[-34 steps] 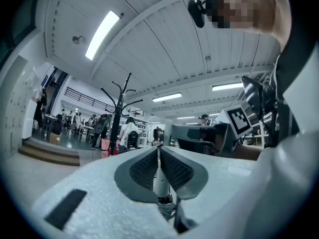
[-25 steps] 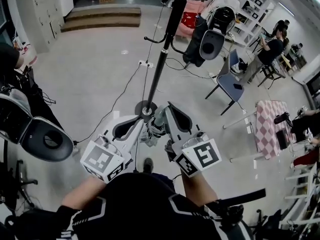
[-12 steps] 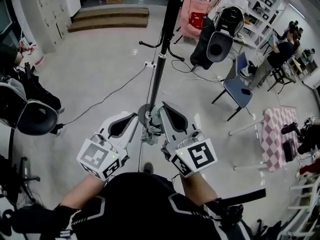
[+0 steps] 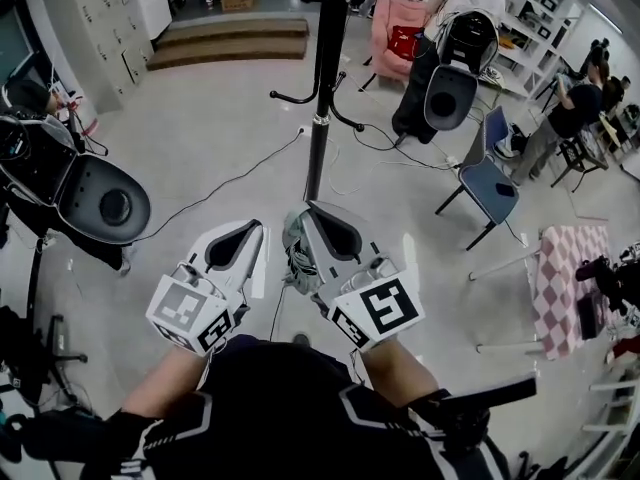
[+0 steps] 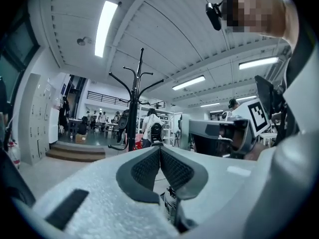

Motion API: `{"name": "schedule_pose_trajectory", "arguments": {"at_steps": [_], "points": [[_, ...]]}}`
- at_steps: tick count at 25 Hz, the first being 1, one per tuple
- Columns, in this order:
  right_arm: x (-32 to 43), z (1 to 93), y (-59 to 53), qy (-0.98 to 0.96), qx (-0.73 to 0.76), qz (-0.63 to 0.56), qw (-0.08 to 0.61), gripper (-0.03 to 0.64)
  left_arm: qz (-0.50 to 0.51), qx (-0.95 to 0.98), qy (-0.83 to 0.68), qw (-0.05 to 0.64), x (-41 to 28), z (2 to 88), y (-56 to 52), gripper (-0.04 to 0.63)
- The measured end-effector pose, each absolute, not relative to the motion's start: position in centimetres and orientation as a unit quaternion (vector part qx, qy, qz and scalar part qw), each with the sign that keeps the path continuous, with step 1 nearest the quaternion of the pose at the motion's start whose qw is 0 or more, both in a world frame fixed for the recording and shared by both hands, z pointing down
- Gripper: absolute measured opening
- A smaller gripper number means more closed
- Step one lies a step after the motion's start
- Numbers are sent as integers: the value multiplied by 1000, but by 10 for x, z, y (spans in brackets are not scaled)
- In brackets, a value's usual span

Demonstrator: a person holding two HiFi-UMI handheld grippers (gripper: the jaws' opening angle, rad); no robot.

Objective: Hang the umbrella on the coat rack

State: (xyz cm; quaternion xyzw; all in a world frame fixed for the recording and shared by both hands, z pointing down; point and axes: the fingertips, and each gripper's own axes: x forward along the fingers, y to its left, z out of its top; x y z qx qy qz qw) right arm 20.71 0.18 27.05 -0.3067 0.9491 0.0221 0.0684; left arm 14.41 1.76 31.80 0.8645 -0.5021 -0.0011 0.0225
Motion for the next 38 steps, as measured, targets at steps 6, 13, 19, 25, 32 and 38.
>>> {"name": "schedule_pose_trajectory", "arguments": {"at_steps": [6, 13, 19, 25, 32, 38], "points": [[208, 273, -18, 948, -311, 16, 70, 8, -10, 852, -524, 14, 130, 313, 4, 11], [177, 281, -56, 943, -328, 19, 54, 8, -19, 843, -538, 15, 92, 321, -33, 11], [149, 291, -92, 928, -370, -1, 44, 8, -23, 852, -523, 32, 52, 328, -74, 11], [125, 307, -131, 916, -400, -7, 34, 8, -28, 864, -499, 52, 29, 344, -110, 11], [91, 317, -171, 900, -434, -24, 25, 8, -21, 875, -483, 36, -3, 340, -140, 11], [60, 323, -197, 889, -457, -35, 20, 8, -16, 884, -465, 38, -30, 343, -153, 11]]}}
